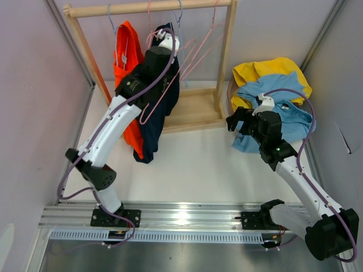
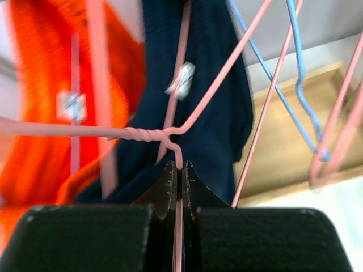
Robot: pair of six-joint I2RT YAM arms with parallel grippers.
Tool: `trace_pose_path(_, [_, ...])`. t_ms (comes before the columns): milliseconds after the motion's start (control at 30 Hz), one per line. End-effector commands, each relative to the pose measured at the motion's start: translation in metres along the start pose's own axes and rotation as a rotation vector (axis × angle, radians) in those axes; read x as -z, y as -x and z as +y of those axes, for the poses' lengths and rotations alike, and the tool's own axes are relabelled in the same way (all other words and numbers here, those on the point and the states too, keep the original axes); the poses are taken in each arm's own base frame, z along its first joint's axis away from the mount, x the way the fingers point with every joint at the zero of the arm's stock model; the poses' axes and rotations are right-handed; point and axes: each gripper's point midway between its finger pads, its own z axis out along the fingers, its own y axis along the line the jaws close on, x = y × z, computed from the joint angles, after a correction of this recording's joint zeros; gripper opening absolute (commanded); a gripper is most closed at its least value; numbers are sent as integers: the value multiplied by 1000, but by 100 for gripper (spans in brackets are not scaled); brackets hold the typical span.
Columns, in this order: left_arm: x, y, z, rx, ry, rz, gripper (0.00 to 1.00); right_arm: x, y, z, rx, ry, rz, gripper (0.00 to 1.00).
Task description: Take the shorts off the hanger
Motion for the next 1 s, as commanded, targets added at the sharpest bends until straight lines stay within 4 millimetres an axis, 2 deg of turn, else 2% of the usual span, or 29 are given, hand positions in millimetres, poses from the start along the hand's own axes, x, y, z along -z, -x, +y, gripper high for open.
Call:
trace_pose_path(0, [50, 11, 46, 72, 87, -52, 0, 5, 11, 11, -18, 44, -41, 99])
trace_pose_path(33, [51, 1, 47, 62, 94, -32, 0, 5, 11, 11, -21, 43, -40, 99])
trace_pose_path(67, [62, 1, 56, 71, 101, -41, 0, 7, 12, 13, -25, 48, -44, 99])
trace_pose_path(300, [91, -21, 84, 78, 157, -31, 0, 10, 8, 23, -26, 62, -36, 99])
trace_pose_path(567, [112, -44, 101, 69, 181, -3, 0, 16, 9, 37, -15, 73, -36, 99])
trace_pose_path(700, [129, -42, 111, 117, 163, -37, 0, 17, 8, 43, -9, 79, -32, 100])
trace_pose_path(867, [170, -27, 139, 222, 148, -116, 0, 17, 6, 48, 0, 78, -25, 99])
trace_pose_path(967, [184, -33, 157, 225, 203, -125, 0, 18, 5, 49, 7, 77, -27, 99])
